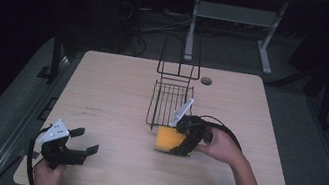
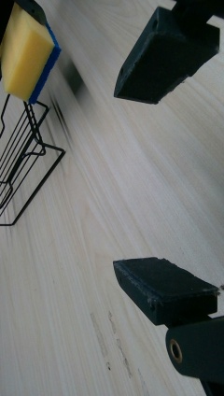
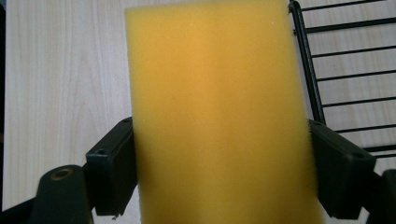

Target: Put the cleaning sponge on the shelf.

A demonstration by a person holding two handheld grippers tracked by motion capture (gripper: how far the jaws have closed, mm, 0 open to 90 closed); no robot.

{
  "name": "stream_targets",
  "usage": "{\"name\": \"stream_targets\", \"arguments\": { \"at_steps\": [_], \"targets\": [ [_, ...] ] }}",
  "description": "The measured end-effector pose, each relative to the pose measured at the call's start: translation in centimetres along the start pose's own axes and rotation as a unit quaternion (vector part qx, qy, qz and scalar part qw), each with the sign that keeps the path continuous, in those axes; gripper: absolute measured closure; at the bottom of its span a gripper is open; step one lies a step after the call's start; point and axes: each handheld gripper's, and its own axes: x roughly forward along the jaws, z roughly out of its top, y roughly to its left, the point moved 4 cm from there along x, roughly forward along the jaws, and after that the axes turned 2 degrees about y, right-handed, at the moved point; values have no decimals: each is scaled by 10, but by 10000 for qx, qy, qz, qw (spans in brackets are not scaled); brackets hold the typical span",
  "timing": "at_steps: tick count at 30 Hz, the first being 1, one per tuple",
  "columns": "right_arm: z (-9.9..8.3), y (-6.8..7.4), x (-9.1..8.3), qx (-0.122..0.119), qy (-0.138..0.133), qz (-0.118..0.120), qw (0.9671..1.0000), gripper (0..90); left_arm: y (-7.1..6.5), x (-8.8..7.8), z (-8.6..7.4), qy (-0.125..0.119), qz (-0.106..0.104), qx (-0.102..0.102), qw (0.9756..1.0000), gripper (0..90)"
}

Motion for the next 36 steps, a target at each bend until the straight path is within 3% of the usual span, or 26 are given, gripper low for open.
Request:
{"name": "stream_targets", "arguments": {
  "at_steps": [14,20,29,36],
  "targets": [
    [9,-5,-2,34,50,23,10000,197,-1,1,1,-8,-9,9,10000,141],
    [18,-9,-1,-79,45,43,9999,198,-1,1,1,-11,-17,20,10000,141],
    [29,-19,1,-176,112,3,9998,198,-1,0,1,-20,-32,19,10000,140],
    [31,-34,1,-42,118,22,9999,198,-1,0,1,-19,-44,26,10000,141]
  ]
}}
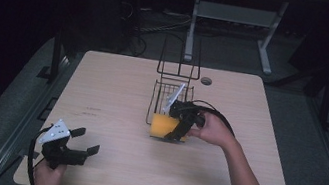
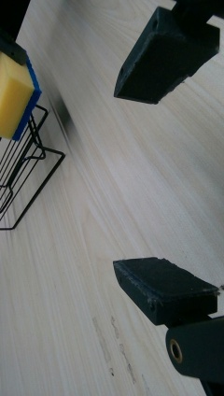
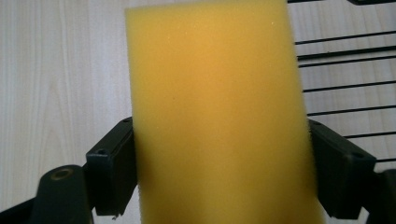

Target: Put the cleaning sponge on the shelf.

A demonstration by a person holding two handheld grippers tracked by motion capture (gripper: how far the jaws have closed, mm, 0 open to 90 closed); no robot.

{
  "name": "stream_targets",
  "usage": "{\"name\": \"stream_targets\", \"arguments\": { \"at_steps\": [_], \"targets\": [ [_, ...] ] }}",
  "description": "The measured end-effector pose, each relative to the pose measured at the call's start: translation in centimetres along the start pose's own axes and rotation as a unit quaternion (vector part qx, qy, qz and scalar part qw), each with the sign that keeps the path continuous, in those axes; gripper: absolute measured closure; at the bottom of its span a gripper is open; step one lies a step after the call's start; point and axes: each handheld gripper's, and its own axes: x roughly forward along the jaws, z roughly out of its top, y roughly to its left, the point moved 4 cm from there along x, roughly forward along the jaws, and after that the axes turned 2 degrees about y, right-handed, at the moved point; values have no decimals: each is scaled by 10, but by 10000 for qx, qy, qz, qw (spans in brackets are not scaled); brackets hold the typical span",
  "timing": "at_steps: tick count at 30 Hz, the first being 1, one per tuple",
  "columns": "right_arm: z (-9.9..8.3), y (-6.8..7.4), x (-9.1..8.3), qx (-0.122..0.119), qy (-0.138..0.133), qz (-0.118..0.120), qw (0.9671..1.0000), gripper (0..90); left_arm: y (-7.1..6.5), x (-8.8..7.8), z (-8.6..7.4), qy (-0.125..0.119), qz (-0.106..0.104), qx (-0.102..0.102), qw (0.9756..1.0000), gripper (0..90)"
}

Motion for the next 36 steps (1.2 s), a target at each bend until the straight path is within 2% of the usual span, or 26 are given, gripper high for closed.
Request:
{"name": "stream_targets", "arguments": {
  "at_steps": [5,9,18,22,30,32,36],
  "targets": [
    [2,-5,0,35,-89,36,9999,198,1,0,-1,26,6,-4,10000,140],
    [3,-9,3,61,6,22,10000,197,1,-1,-1,-4,7,-5,10000,141],
    [4,-25,1,211,-166,60,9996,197,3,-2,-2,0,23,-36,10000,141],
    [1,-29,4,275,-117,31,9995,197,4,-1,-2,10,26,-76,10000,141],
    [1,-36,5,340,-182,25,9993,198,4,-1,-3,9,24,-76,10000,141],
    [0,-39,7,356,-82,19,9993,197,4,0,-2,0,4,-76,10000,140],
    [4,-40,8,327,-62,31,9994,197,5,0,-3,9,-1,-122,9999,140]
  ]
}}
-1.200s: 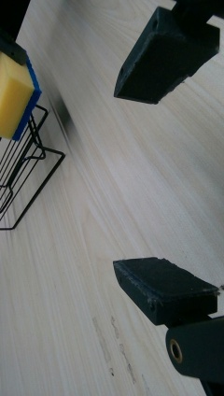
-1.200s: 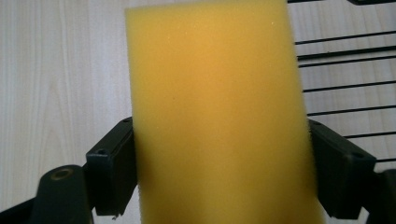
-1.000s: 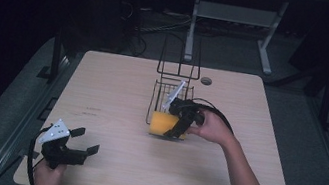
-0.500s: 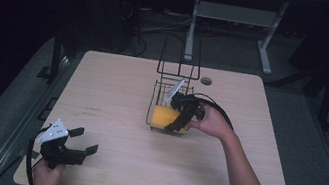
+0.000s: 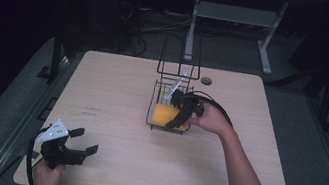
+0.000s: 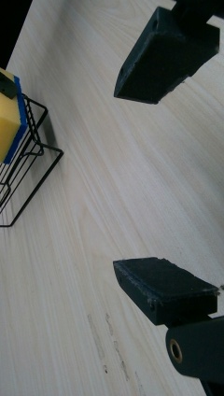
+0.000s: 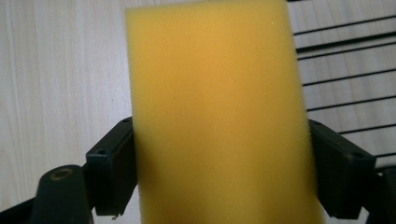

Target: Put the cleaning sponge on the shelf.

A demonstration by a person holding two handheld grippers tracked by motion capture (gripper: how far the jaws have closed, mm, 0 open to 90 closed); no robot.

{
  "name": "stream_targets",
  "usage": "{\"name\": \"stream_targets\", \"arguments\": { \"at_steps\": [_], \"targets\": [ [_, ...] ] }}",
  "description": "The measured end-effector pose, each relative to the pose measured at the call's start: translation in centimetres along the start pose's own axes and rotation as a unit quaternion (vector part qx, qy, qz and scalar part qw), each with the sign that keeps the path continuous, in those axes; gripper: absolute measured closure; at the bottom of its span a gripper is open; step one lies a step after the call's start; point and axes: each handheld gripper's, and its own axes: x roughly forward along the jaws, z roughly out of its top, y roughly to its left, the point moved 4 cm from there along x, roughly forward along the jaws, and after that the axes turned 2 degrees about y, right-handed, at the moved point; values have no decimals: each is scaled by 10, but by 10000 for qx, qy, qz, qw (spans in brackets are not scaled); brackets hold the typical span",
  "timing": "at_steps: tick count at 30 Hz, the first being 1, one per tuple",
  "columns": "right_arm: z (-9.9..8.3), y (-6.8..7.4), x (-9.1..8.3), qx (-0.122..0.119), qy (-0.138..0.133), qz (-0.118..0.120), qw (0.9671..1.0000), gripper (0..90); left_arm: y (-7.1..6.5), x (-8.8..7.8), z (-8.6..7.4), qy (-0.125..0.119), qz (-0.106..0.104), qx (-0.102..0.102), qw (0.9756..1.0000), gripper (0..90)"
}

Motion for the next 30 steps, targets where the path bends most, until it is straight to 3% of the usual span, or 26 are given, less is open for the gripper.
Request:
{"name": "stream_targets", "arguments": {
  "at_steps": [4,6,18,21,23,30],
  "targets": [
    [3,-4,0,-10,128,-35,9999,196,1,0,0,1,-7,1,10000,141],
    [3,-7,1,46,-15,30,10000,197,1,-1,0,-8,-8,-7,10000,140],
    [-6,-23,5,296,28,-3,9996,197,1,0,0,-2,-30,-11,10000,141],
    [-5,-23,6,254,46,2,9997,197,0,1,0,-6,-45,-9,10000,140],
    [-2,-24,7,215,212,-19,9995,196,-1,2,0,5,-43,21,10000,141],
    [5,-31,10,220,92,-69,9997,196,0,0,0,-40,-27,19,10000,140]
  ]
}}
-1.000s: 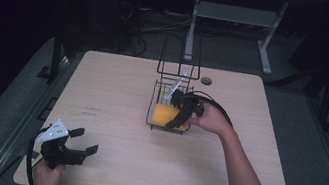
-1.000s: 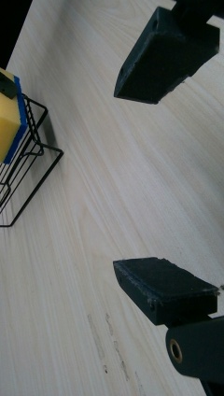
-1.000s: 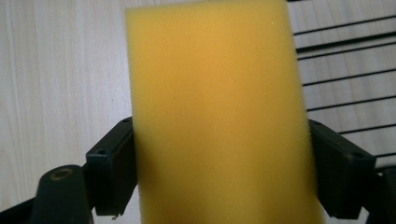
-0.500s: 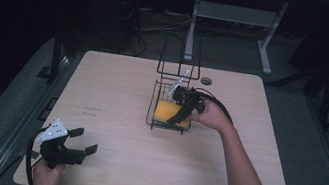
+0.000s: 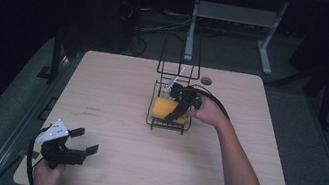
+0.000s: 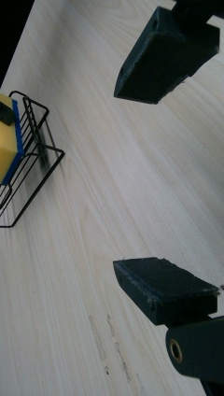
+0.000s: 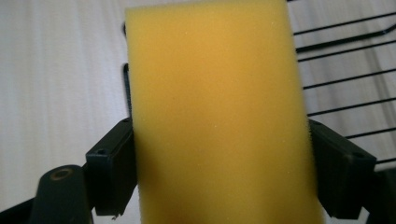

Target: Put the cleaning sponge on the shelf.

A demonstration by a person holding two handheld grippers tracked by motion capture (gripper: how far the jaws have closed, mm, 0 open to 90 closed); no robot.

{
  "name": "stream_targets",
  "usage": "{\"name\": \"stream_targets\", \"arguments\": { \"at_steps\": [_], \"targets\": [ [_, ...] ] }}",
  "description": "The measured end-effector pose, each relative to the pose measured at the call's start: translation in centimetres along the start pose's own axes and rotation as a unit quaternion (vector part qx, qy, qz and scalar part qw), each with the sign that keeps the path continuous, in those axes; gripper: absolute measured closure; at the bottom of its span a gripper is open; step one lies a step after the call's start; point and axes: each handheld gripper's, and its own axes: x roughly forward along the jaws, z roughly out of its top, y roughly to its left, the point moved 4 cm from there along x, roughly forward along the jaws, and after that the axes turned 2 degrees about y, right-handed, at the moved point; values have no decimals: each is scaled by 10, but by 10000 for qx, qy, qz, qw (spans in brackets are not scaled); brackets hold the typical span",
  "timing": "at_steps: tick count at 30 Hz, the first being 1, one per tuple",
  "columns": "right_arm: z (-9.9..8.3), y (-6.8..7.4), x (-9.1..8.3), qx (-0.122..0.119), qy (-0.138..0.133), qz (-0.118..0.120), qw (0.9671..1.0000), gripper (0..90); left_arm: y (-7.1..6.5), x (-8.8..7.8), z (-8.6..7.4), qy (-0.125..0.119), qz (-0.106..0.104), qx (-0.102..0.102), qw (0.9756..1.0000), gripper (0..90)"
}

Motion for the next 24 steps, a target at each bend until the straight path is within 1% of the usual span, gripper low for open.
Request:
{"name": "stream_targets", "arguments": {
  "at_steps": [2,5,7,8,11,16,21,22,24],
  "targets": [
    [-1,-1,2,44,-10,109,9999,194,1,0,0,4,-24,-26,10000,141],
    [1,1,6,-6,42,70,10000,193,0,0,0,-4,-25,-21,10000,141],
    [1,-1,7,13,-15,57,10000,192,0,0,0,-8,-24,-22,10000,140],
    [0,-2,8,45,6,81,10000,190,-1,1,0,-6,-27,-24,10000,141],
    [-1,-1,10,30,85,74,9999,189,-1,1,0,-18,-46,-35,10000,141],
    [1,0,10,37,28,93,9999,189,-1,1,0,-10,-35,-50,10000,140],
    [0,0,13,93,108,92,9999,178,0,0,0,-23,-33,-45,10000,140],
    [1,0,13,46,90,80,9999,179,0,0,0,-20,-40,-43,10000,140],
    [1,1,13,62,104,76,9999,184,0,0,0,-19,-33,-45,10000,140]
  ]
}}
